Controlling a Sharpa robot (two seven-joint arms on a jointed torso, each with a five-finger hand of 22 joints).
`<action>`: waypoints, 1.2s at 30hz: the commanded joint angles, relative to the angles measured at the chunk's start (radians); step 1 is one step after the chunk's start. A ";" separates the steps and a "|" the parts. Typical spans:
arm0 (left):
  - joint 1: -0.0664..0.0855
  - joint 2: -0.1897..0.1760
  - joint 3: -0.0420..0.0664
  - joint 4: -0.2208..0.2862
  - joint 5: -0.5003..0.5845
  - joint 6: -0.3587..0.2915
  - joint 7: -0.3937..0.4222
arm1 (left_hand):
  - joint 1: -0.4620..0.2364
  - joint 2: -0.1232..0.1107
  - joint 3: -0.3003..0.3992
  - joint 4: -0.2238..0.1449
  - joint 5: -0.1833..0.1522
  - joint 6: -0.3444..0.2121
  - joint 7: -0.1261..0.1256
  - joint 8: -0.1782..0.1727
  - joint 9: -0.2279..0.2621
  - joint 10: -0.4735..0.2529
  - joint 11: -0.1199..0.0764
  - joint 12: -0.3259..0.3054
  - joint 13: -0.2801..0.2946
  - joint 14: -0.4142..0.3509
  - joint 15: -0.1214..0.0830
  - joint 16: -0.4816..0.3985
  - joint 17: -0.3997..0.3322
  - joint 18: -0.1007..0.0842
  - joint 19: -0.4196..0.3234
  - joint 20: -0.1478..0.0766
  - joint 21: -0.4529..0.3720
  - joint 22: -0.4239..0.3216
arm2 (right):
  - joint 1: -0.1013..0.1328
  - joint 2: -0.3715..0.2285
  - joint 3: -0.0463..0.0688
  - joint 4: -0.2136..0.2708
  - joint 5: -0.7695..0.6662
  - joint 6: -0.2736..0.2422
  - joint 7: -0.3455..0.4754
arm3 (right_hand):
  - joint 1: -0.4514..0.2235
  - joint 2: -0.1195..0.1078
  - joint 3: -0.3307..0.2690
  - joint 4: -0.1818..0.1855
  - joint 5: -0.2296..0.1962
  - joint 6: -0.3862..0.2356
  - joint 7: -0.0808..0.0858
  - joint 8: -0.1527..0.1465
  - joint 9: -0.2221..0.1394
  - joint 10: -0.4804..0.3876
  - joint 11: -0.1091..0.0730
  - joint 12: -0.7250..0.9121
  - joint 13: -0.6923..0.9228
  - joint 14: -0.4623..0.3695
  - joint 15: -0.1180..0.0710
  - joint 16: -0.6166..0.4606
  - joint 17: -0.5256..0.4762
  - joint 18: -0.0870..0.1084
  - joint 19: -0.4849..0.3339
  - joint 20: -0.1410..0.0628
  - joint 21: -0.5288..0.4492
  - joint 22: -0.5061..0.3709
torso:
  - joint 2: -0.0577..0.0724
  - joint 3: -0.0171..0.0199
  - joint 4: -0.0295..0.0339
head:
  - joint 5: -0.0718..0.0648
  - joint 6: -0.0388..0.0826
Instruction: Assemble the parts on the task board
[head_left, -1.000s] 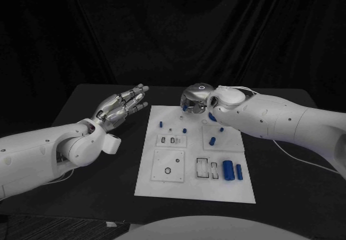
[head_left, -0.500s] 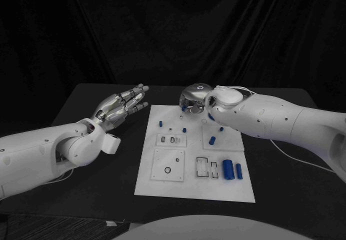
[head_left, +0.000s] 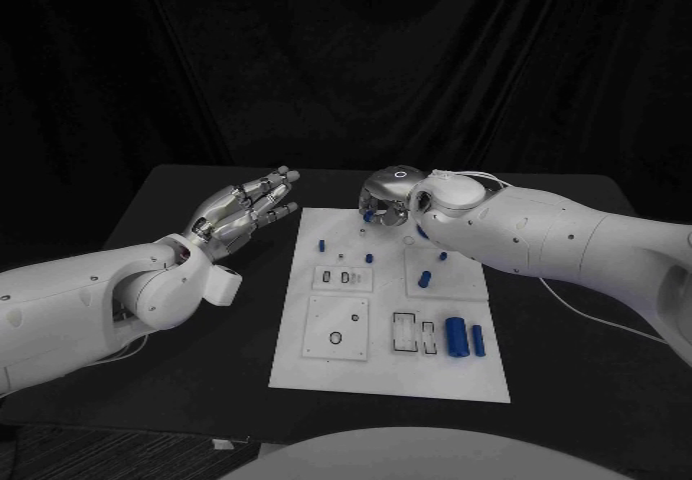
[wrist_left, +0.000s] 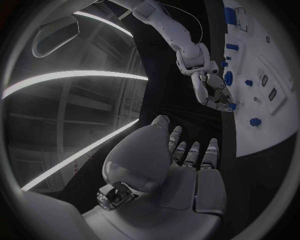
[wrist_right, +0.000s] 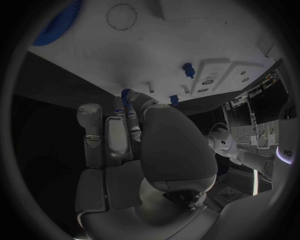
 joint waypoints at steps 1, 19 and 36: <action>0.002 0.002 0.001 0.001 0.000 0.013 0.010 | 0.012 0.001 0.005 -0.001 0.007 0.006 0.001 0.004 0.001 -0.002 0.007 0.000 0.001 0.001 0.004 0.006 0.001 0.010 0.006 0.004 0.004 0.001 | -0.003 -0.001 0.000 0.001 -0.004 0.023 -0.026 | -0.007 -0.011 0.006 0.003 -0.015 -0.029 -0.008 -0.019 -0.006 -0.022 0.003 -0.015 -0.002 -0.009 0.004 -0.009 -0.008 -0.005 -0.016 0.001 -0.010 -0.004 | 0.000 -0.0004 0.0003 | 0.000 -0.001; 0.002 0.003 0.001 -0.010 -0.003 0.020 0.010 | 0.013 0.001 0.006 -0.001 0.007 0.004 0.001 0.004 0.001 -0.003 0.008 -0.001 0.000 0.002 0.005 0.008 0.002 0.010 0.007 0.005 0.005 0.001 | 0.019 -0.094 0.000 0.076 0.017 -0.160 0.019 | -0.015 -0.010 -0.158 0.078 -0.173 -0.410 -0.092 -0.047 -0.145 -0.266 0.018 -0.036 0.025 -0.069 0.023 -0.050 -0.080 0.013 -0.087 0.021 -0.129 -0.061 | -0.002 0.0007 -0.0014 | 0.006 0.021; -0.001 -0.008 0.001 -0.020 -0.019 0.028 0.012 | 0.013 0.001 0.007 -0.001 0.007 0.003 0.001 0.004 0.000 -0.003 0.008 -0.001 0.000 0.003 0.006 0.008 0.002 0.010 0.008 0.005 0.006 0.002 | 0.049 -0.369 0.000 0.325 0.231 -0.099 -0.068 | -0.111 0.008 -0.218 0.183 -0.189 -0.168 -0.023 0.008 -0.097 0.122 -0.070 0.794 0.667 0.010 -0.019 0.077 0.158 -0.003 -0.018 -0.015 -0.134 0.009 | -0.011 -0.0019 -0.0069 | 0.011 0.019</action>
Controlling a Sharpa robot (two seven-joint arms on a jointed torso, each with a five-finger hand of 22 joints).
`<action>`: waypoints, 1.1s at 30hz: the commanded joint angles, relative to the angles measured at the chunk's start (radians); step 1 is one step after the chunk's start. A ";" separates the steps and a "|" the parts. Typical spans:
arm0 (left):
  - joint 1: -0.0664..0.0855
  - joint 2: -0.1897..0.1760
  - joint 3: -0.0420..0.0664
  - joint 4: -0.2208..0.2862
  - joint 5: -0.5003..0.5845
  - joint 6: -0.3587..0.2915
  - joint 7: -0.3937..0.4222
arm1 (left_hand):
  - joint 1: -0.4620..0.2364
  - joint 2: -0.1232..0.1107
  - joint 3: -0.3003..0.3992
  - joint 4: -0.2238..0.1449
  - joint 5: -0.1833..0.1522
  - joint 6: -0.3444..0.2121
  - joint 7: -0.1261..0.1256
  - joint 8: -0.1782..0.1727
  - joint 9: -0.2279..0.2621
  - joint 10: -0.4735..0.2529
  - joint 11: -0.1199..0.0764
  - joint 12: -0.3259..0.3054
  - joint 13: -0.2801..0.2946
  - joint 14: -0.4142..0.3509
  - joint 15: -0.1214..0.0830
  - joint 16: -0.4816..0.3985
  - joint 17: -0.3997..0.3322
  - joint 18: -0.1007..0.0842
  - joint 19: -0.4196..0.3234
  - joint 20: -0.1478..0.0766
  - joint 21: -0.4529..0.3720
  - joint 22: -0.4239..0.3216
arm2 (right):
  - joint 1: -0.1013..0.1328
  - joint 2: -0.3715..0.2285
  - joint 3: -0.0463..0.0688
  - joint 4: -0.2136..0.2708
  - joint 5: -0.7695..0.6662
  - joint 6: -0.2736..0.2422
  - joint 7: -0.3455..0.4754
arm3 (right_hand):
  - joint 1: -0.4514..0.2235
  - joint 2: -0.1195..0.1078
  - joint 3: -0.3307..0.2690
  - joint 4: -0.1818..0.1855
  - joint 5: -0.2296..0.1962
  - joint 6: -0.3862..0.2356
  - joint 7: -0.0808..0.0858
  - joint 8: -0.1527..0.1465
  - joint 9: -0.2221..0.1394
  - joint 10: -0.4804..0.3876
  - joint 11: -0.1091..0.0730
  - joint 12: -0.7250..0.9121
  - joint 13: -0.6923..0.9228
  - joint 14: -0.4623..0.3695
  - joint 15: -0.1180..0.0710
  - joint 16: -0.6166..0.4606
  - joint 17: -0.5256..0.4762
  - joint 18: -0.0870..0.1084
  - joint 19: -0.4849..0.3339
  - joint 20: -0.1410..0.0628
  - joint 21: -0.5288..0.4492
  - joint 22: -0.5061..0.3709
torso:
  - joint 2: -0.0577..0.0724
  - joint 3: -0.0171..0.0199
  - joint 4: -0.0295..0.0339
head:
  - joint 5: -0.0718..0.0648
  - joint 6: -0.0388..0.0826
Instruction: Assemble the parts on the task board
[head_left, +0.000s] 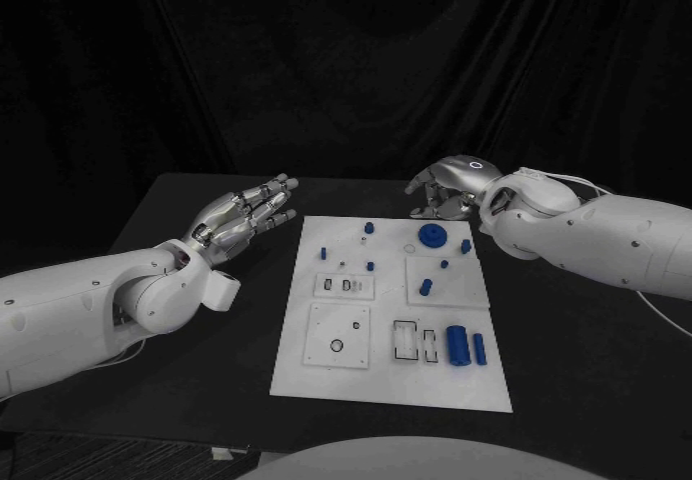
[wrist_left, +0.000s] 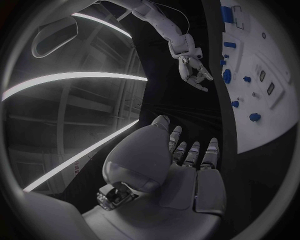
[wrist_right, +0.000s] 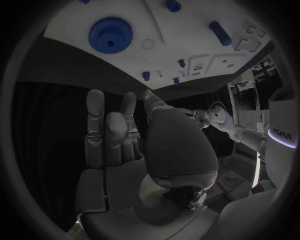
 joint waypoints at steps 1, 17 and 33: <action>-0.001 -0.001 0.001 0.000 -0.007 0.016 0.014 | 0.009 -0.003 0.007 -0.001 0.007 0.003 0.002 0.004 0.001 0.001 0.004 -0.001 0.000 0.002 0.005 0.004 0.001 0.010 0.004 0.001 0.006 0.001 | -0.015 -0.019 0.000 0.011 0.084 0.039 -0.081 | -0.019 -0.005 -0.011 0.008 0.009 0.018 0.000 0.011 0.022 0.073 -0.007 0.225 0.259 0.078 -0.010 0.158 0.243 -0.029 0.065 -0.006 0.099 0.102 | -0.006 -0.0020 -0.0032 | 0.003 -0.002; -0.003 -0.002 0.001 0.000 -0.007 0.023 0.012 | 0.010 -0.002 0.009 -0.001 0.007 0.003 0.002 0.004 0.001 0.002 0.005 -0.001 0.000 0.003 0.006 0.005 0.001 0.010 0.005 0.002 0.007 0.001 | -0.064 -0.015 0.000 -0.033 0.079 0.130 -0.179 | -0.065 -0.025 -0.012 0.039 0.072 -0.037 0.015 0.109 0.129 0.351 0.010 0.660 0.911 0.137 0.001 0.263 0.432 -0.122 0.307 -0.005 0.536 0.522 | -0.011 -0.0045 -0.0090 | 0.010 -0.009; -0.003 -0.002 0.001 0.000 -0.007 0.029 0.011 | 0.012 -0.002 0.011 -0.002 0.008 0.003 0.002 0.004 0.001 0.002 0.005 0.000 0.000 0.004 0.008 0.006 0.001 0.010 0.006 0.002 0.008 0.002 | -0.078 0.008 0.000 -0.063 0.027 0.154 -0.197 | -0.036 -0.018 0.005 0.013 0.121 -0.102 0.034 0.053 0.082 0.351 0.026 0.660 0.911 0.137 0.015 0.263 0.432 -0.120 0.300 0.009 0.532 0.525 | -0.011 -0.0051 -0.0036 | 0.003 -0.011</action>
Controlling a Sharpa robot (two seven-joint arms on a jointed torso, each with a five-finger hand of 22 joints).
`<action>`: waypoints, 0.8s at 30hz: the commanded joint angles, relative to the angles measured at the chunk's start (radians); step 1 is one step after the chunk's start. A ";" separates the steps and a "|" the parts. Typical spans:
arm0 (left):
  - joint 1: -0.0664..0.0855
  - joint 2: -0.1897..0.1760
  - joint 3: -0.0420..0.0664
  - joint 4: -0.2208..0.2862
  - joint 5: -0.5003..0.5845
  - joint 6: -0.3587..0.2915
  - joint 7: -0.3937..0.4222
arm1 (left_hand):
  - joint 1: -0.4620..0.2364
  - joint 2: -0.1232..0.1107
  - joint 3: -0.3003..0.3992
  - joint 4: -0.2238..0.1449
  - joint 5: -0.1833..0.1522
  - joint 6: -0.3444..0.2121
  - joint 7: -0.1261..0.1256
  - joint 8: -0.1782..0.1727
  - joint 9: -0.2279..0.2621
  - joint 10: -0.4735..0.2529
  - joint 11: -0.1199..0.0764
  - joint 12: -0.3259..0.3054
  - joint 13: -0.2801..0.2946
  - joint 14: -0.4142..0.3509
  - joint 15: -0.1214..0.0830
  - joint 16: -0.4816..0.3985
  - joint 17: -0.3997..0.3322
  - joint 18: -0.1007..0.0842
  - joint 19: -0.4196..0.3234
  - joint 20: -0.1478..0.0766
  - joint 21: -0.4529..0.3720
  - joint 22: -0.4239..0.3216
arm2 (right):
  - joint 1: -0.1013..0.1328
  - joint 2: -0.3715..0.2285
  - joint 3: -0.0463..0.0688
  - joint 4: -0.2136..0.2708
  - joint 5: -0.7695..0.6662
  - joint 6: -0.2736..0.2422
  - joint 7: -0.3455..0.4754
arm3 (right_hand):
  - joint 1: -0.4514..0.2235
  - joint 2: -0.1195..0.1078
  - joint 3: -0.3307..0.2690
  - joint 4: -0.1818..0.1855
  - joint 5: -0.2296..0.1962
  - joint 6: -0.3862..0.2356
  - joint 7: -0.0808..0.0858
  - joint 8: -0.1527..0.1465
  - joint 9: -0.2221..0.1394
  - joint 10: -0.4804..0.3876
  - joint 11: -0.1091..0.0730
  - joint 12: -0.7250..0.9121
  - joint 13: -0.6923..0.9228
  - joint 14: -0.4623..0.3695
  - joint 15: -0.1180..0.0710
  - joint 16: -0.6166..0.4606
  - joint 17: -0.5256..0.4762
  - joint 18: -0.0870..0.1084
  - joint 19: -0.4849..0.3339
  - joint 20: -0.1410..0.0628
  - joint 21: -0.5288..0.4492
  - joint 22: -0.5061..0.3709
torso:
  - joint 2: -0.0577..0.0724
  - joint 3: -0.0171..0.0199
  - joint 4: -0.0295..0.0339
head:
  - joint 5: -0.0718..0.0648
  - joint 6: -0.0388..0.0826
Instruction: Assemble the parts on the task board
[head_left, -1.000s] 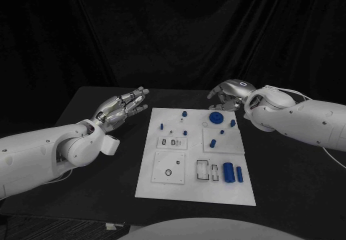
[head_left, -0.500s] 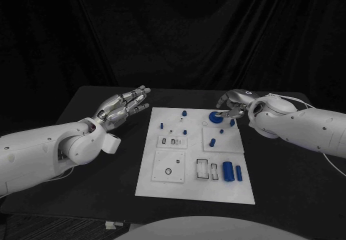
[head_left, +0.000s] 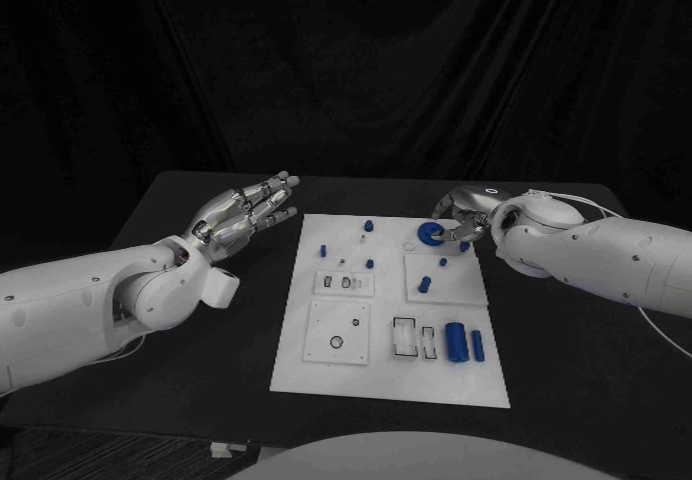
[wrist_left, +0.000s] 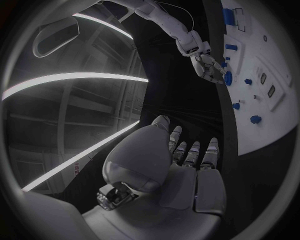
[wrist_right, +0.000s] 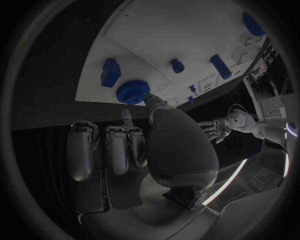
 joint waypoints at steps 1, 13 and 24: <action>-0.001 0.001 0.001 0.001 -0.001 0.014 0.012 | 0.012 -0.002 0.005 -0.002 0.004 0.003 0.002 0.004 0.001 0.002 0.005 0.000 0.000 0.001 0.004 0.006 0.001 0.010 0.006 0.002 0.004 0.001 | -0.004 0.005 0.001 -0.009 -0.030 0.019 -0.028 | 0.009 0.002 0.000 -0.004 0.006 -0.008 0.001 -0.004 -0.001 0.104 0.009 0.003 0.263 0.103 0.008 0.003 0.263 -0.012 0.029 0.006 0.000 0.178 | -0.001 -0.0008 0.0009 | -0.001 0.001; -0.001 0.003 0.001 -0.001 -0.001 0.018 0.011 | 0.012 -0.002 0.006 -0.002 0.004 0.003 0.003 0.004 0.001 0.002 0.006 0.000 0.000 0.001 0.005 0.006 0.001 0.010 0.007 0.002 0.004 0.001 | -0.012 0.024 0.001 -0.032 -0.033 0.015 -0.021 | 0.026 0.013 0.012 -0.029 0.062 0.058 0.004 0.020 -0.004 0.104 0.012 0.003 0.263 0.103 0.012 0.003 0.263 -0.012 0.026 0.010 -0.003 0.179 | 0.000 0.0002 0.0003 | -0.003 -0.005; -0.002 0.004 0.001 -0.002 -0.001 0.024 0.009 | 0.013 -0.002 0.008 -0.003 0.004 0.002 0.004 0.004 0.001 0.004 0.007 0.000 0.001 0.002 0.006 0.007 0.001 0.010 0.008 0.003 0.005 0.001 | -0.017 0.043 0.001 -0.053 -0.033 0.021 -0.014 | 0.038 0.016 0.040 -0.062 0.184 0.126 0.004 0.042 0.002 0.104 0.016 0.003 0.263 0.103 0.014 0.003 0.263 -0.011 0.024 0.013 -0.006 0.180 | -0.001 0.0001 0.0002 | -0.003 -0.010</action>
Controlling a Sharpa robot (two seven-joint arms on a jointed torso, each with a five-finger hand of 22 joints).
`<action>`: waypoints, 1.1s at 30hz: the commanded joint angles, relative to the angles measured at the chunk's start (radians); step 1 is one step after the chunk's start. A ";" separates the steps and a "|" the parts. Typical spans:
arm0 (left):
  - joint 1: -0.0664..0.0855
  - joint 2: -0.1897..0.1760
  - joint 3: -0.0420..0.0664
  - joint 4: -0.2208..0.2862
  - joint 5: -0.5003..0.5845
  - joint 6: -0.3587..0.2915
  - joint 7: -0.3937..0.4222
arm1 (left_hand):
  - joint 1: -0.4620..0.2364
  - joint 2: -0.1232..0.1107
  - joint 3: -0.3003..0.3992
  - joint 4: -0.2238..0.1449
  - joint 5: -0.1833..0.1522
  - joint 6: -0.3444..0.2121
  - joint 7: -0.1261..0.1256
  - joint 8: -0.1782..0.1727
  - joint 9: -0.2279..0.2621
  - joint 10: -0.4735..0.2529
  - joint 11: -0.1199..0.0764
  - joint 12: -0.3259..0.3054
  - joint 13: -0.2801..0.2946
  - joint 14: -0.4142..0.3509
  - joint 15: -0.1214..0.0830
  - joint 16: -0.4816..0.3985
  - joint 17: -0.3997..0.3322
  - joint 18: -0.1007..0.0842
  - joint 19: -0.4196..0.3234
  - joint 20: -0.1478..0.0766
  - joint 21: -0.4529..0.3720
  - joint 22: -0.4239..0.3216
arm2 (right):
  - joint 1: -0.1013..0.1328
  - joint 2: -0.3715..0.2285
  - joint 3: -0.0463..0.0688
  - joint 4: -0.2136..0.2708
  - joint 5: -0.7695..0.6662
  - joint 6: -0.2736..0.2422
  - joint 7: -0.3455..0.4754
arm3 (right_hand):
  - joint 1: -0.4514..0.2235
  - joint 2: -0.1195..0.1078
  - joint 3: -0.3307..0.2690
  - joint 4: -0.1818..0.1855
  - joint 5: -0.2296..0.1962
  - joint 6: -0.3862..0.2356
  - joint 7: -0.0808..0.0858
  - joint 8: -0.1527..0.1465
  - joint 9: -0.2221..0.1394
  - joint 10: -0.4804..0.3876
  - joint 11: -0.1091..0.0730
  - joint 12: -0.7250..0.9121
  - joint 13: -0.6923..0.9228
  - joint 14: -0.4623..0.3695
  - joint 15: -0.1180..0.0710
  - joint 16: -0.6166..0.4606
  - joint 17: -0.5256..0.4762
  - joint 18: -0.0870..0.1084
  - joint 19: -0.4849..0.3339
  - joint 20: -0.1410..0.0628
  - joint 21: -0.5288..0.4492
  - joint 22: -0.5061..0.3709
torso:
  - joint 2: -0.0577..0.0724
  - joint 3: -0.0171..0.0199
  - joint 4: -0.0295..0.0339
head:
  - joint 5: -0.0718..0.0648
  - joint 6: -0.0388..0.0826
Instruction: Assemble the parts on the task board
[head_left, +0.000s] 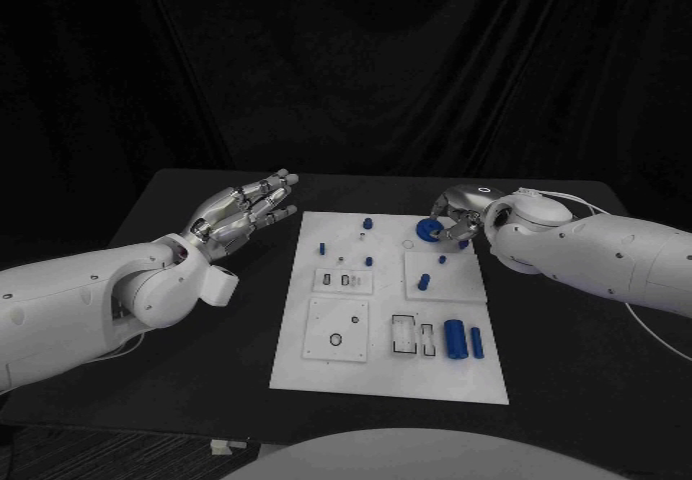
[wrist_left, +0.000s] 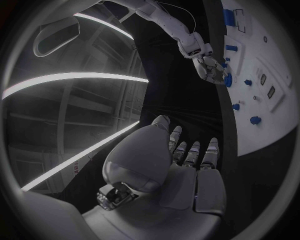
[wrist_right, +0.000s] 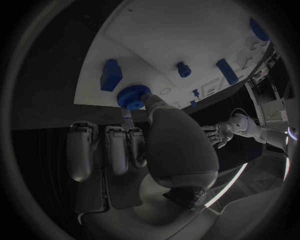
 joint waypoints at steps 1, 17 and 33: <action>-0.001 0.003 0.001 0.001 0.000 0.016 0.011 | 0.010 0.002 0.006 0.000 0.004 0.003 0.004 0.005 0.001 0.004 0.007 0.001 0.001 0.004 0.007 0.005 0.002 0.010 0.007 0.001 0.005 0.002 | -0.006 0.005 -0.001 -0.006 -0.010 0.011 -0.009 | 0.009 -0.003 0.000 -0.007 0.003 0.007 -0.001 0.003 0.005 0.104 0.009 0.003 0.263 0.104 0.008 0.003 0.263 -0.011 0.024 0.006 -0.007 0.180 | 0.000 0.0003 -0.0004 | 0.001 -0.003; -0.003 0.004 0.001 -0.001 -0.001 0.023 0.011 | 0.013 0.001 0.011 -0.001 0.005 0.002 0.006 0.005 0.001 0.006 0.009 0.001 0.002 0.009 0.011 0.009 0.004 0.010 0.012 0.002 0.009 0.004 | -0.007 0.002 -0.001 0.017 -0.010 -0.055 0.013 | 0.026 0.001 0.030 -0.048 0.048 0.091 -0.008 0.040 0.035 0.104 0.016 0.003 0.263 0.104 0.014 0.003 0.263 -0.011 0.024 0.010 -0.008 0.183 | 0.000 0.0000 -0.0008 | 0.006 -0.007; -0.003 0.003 0.001 -0.001 -0.001 0.018 0.008 | 0.014 0.000 0.012 -0.002 0.006 0.003 0.007 0.005 0.001 0.007 0.010 0.002 0.003 0.010 0.011 0.010 0.004 0.010 0.014 0.002 0.010 0.004 | 0.040 0.015 -0.001 0.139 -0.010 -0.120 0.028 | 0.016 -0.001 0.031 -0.046 0.063 0.097 -0.008 0.041 0.038 0.104 0.017 0.003 0.263 0.104 0.015 0.003 0.263 -0.011 0.025 0.012 -0.007 0.184 | -0.002 -0.0013 0.0011 | 0.011 -0.015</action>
